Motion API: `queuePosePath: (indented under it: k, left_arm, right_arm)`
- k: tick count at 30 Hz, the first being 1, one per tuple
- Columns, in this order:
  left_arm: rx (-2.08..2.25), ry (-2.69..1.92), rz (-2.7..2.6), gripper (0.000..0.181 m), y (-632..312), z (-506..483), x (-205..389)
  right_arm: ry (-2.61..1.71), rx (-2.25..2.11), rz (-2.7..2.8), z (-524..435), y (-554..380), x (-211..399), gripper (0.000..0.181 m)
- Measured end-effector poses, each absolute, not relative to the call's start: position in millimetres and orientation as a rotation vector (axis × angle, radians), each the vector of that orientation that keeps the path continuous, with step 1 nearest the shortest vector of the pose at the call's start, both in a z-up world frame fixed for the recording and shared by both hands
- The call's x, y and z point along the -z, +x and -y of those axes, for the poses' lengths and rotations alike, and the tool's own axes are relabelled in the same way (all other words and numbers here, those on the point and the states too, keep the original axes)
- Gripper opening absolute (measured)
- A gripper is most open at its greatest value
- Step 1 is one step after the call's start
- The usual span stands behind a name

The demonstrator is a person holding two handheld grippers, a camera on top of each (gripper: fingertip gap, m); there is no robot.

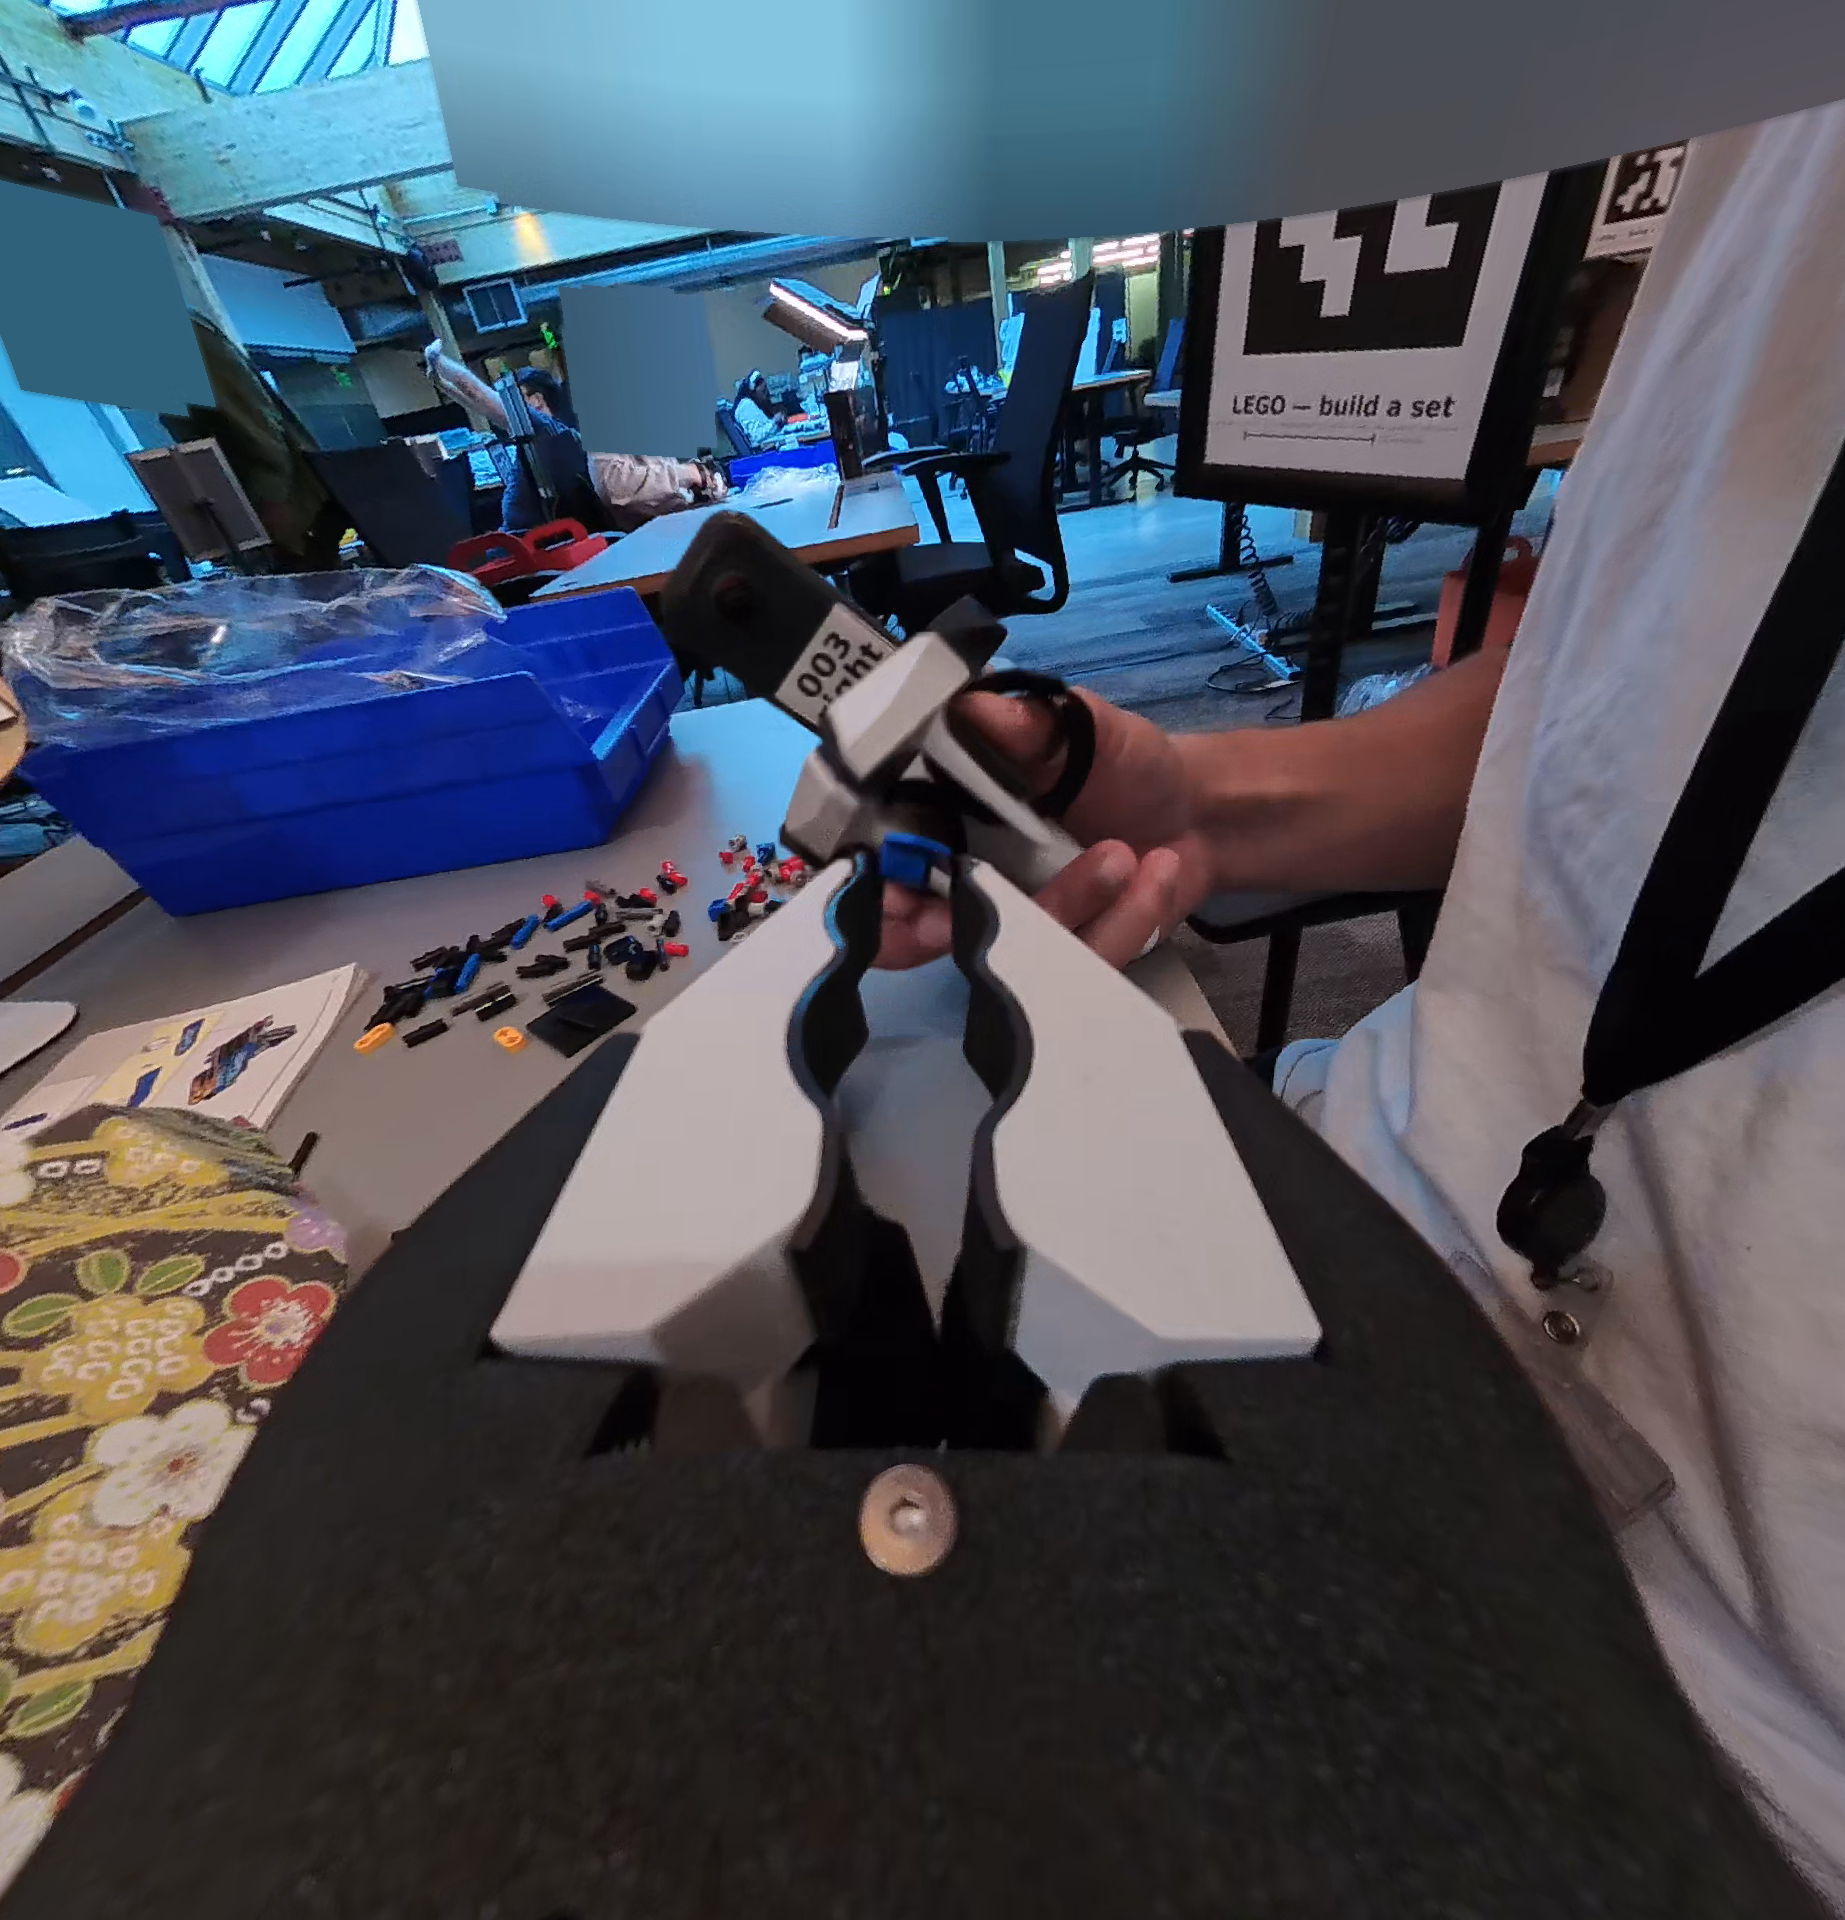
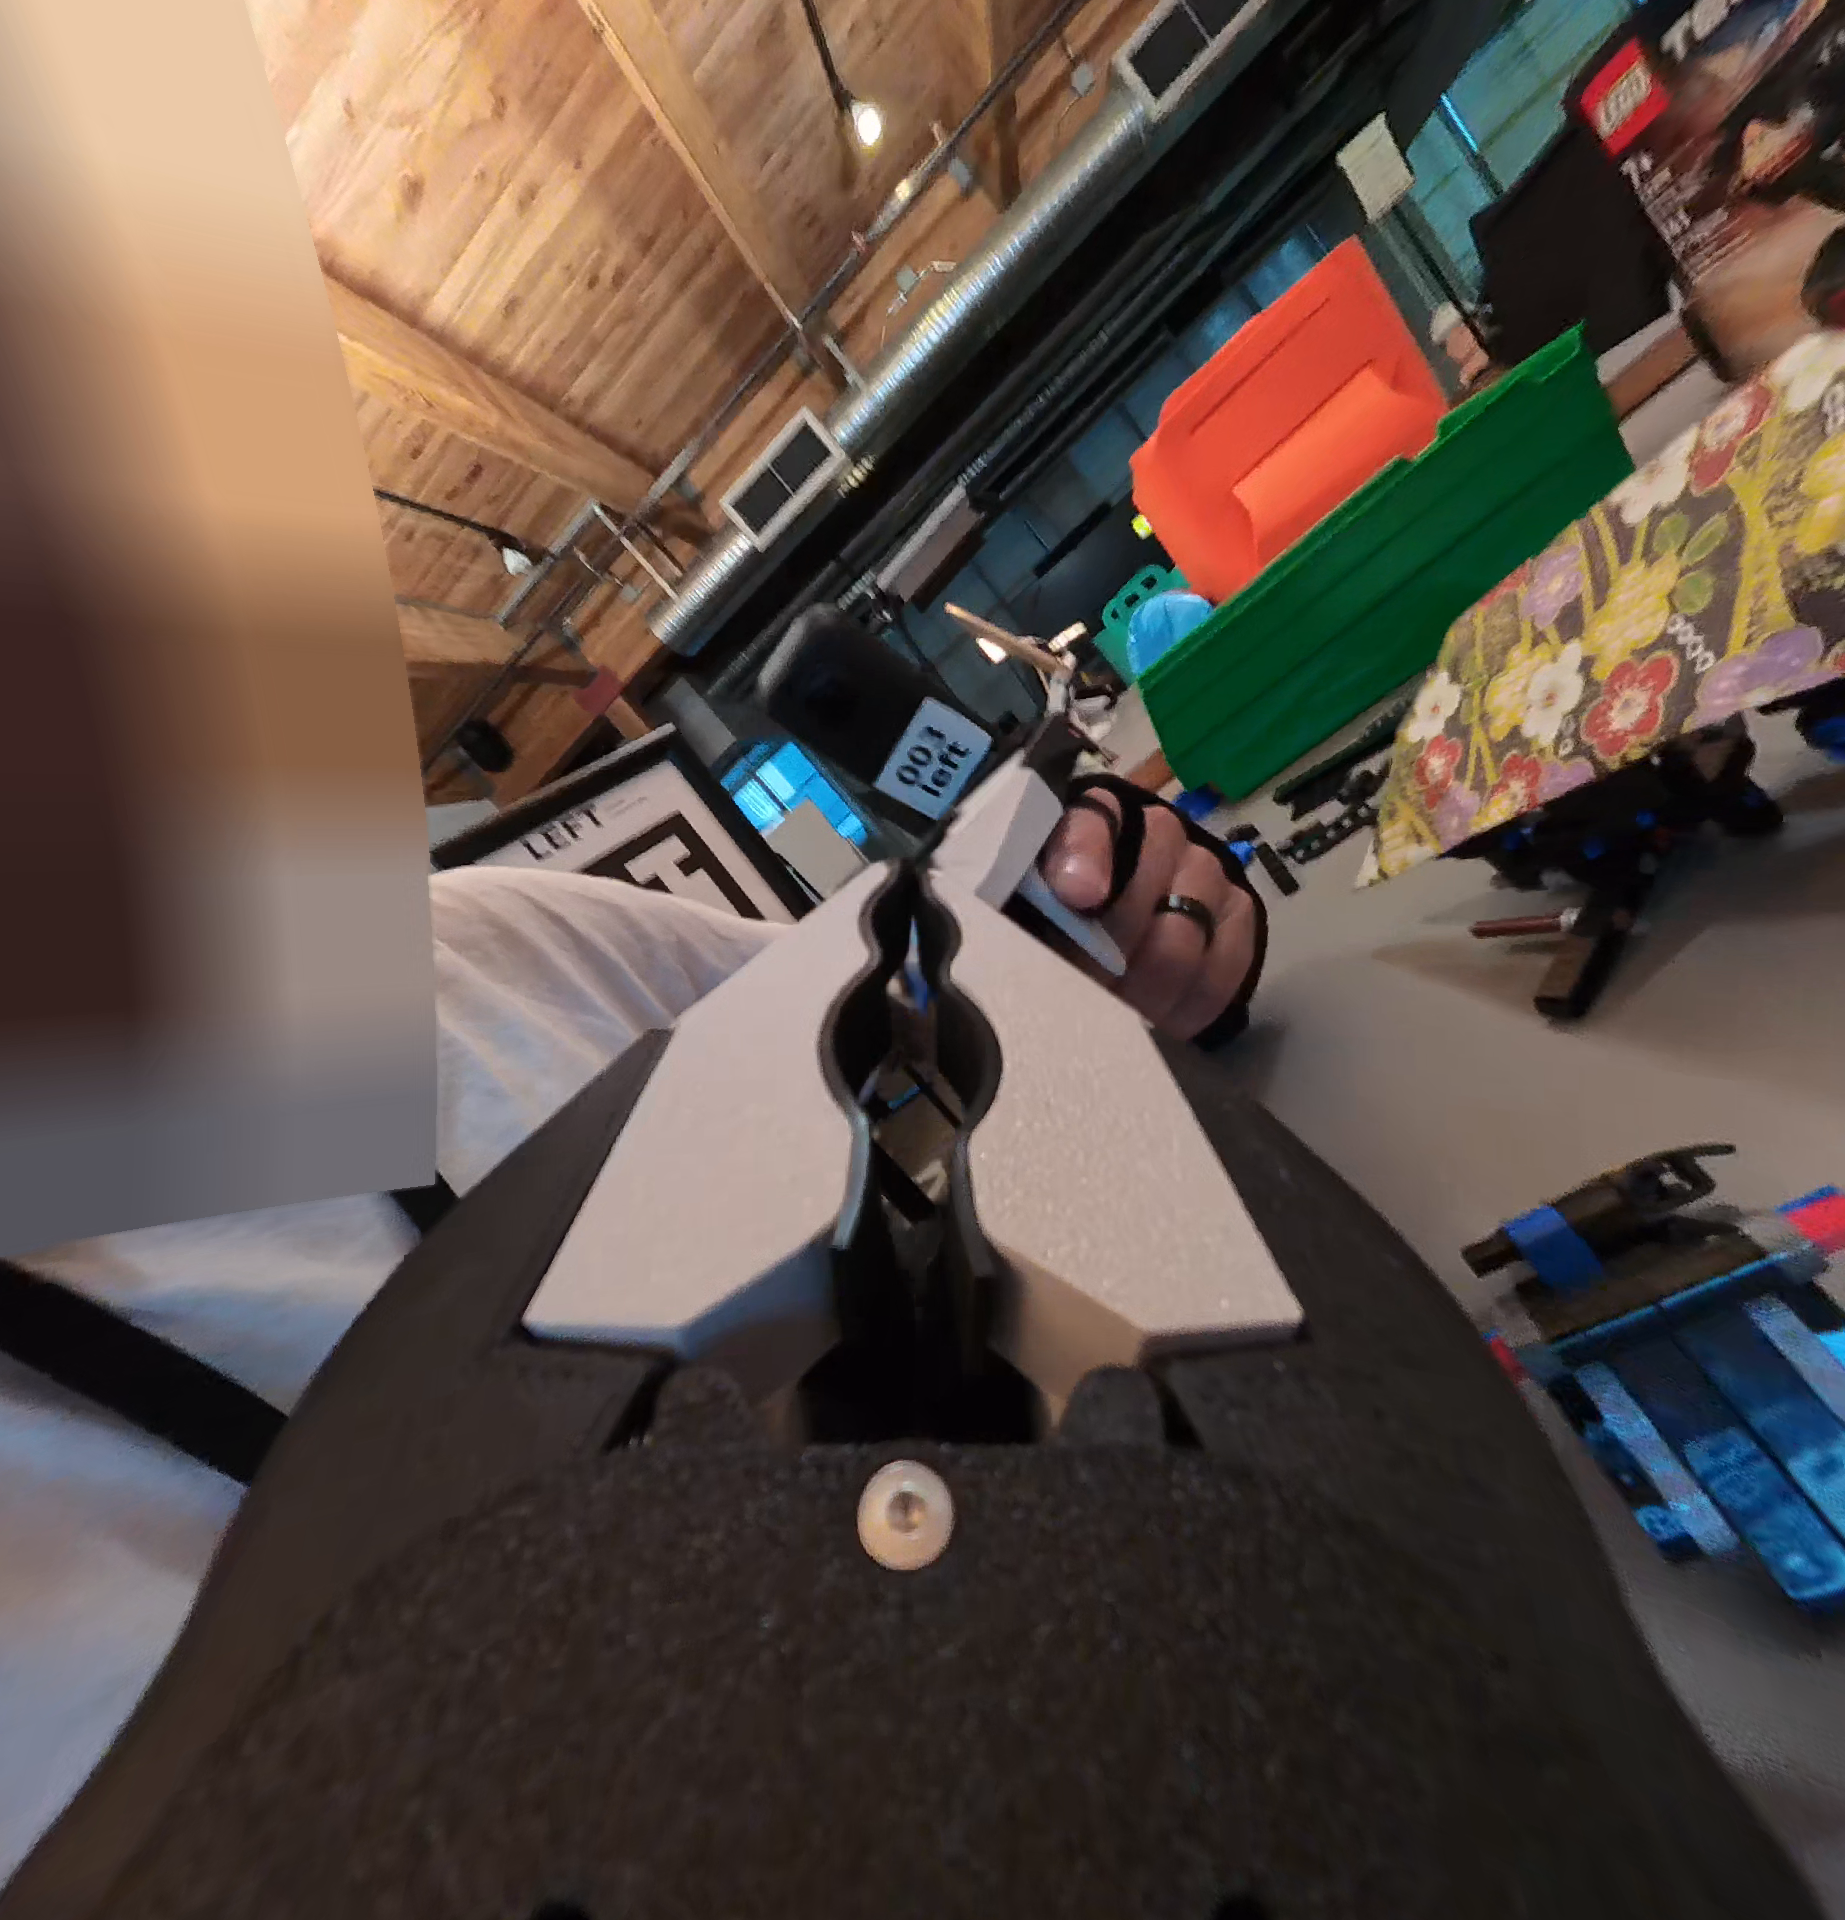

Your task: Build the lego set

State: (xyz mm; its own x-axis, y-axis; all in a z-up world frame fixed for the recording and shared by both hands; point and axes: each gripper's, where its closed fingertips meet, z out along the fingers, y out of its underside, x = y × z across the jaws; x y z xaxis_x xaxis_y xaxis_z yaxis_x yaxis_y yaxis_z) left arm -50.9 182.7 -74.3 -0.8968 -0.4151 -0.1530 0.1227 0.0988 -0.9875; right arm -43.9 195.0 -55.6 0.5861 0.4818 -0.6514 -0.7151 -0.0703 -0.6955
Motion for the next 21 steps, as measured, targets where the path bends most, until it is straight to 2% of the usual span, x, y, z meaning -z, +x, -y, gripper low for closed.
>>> queuePosePath:
  k: [21]
  left_arm:
    - [1.86, -0.367, -1.95, 0.011, -40.7, -192.0, 70.4]
  right_arm:
    - [-1.337, -1.047, -0.223, -200.6, -54.6, 60.1, 0.0]
